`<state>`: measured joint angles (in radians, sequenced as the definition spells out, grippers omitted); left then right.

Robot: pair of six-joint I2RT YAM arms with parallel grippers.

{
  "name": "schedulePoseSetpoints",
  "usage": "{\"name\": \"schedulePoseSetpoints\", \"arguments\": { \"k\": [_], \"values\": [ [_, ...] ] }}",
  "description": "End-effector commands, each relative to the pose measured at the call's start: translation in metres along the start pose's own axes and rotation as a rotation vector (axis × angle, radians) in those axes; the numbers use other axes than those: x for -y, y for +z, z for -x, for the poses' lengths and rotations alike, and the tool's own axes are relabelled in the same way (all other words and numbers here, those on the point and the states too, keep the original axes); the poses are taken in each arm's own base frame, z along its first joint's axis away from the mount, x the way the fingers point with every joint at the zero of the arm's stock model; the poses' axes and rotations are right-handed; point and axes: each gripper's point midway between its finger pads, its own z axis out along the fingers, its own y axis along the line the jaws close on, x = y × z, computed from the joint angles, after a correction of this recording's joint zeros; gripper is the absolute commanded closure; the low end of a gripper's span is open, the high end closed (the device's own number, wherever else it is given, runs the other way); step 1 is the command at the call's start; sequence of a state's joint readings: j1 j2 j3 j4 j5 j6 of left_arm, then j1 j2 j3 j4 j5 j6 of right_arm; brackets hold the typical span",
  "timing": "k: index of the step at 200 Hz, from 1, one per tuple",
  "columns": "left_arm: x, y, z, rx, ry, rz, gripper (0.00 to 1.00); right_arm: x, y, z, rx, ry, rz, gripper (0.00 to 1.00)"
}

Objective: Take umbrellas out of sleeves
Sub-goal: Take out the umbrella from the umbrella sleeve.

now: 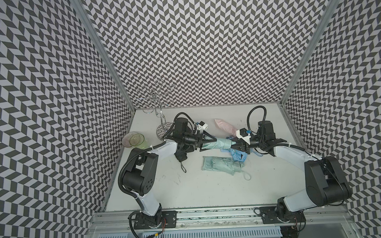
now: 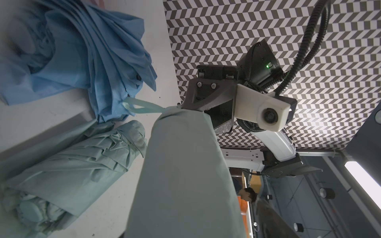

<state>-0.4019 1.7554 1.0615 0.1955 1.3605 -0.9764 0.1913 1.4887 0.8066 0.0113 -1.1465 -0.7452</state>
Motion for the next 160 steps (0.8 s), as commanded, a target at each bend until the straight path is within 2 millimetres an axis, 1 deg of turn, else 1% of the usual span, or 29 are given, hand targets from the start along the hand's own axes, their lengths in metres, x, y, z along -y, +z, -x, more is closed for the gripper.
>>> {"name": "schedulePoseSetpoints", "arguments": {
  "k": [1, 18, 24, 38, 43, 50, 57, 67, 77, 104, 131, 160],
  "values": [
    [0.006, -0.007, 0.013, 0.016, 0.068, 0.005, 0.14, -0.010, -0.003, 0.019, 0.053, -0.021, 0.033, 0.99],
    [0.003, -0.016, 0.024, 0.057, 0.083, 0.042, 0.12, -0.013, -0.004, 0.024, 0.067, 0.006, 0.028, 1.00],
    [0.001, -0.020, 0.028, 0.074, 0.089, 0.058, 0.11, -0.011, -0.004, 0.026, 0.059, 0.017, 0.000, 1.00],
    [-0.006, -0.035, 0.038, 0.125, 0.094, 0.117, 0.10, -0.013, -0.003, 0.027, 0.036, 0.028, -0.027, 1.00],
    [-0.007, -0.040, 0.041, 0.141, 0.099, 0.136, 0.10, -0.009, -0.003, 0.026, 0.017, 0.038, -0.057, 1.00],
    [-0.010, -0.046, 0.043, 0.160, 0.099, 0.155, 0.10, -0.007, -0.002, 0.025, -0.006, 0.042, -0.087, 1.00],
    [-0.014, -0.052, 0.044, 0.176, 0.097, 0.173, 0.10, -0.009, 0.000, 0.024, -0.030, 0.036, -0.094, 1.00],
    [-0.018, -0.056, 0.043, 0.185, 0.106, 0.191, 0.10, -0.007, 0.002, 0.022, -0.062, 0.037, -0.127, 1.00],
    [-0.020, -0.056, 0.042, 0.185, 0.108, 0.200, 0.10, -0.009, 0.004, 0.022, -0.084, 0.029, -0.138, 1.00],
    [-0.022, -0.054, 0.035, 0.178, 0.119, 0.209, 0.13, -0.006, 0.004, 0.020, -0.134, 0.016, -0.194, 1.00],
    [-0.032, -0.053, 0.027, 0.170, 0.095, 0.209, 0.15, -0.005, 0.000, 0.021, -0.151, -0.007, -0.232, 1.00],
    [-0.042, -0.052, 0.023, 0.163, 0.077, 0.216, 0.18, -0.007, -0.002, 0.022, -0.154, -0.017, -0.235, 1.00]
  ]
}}
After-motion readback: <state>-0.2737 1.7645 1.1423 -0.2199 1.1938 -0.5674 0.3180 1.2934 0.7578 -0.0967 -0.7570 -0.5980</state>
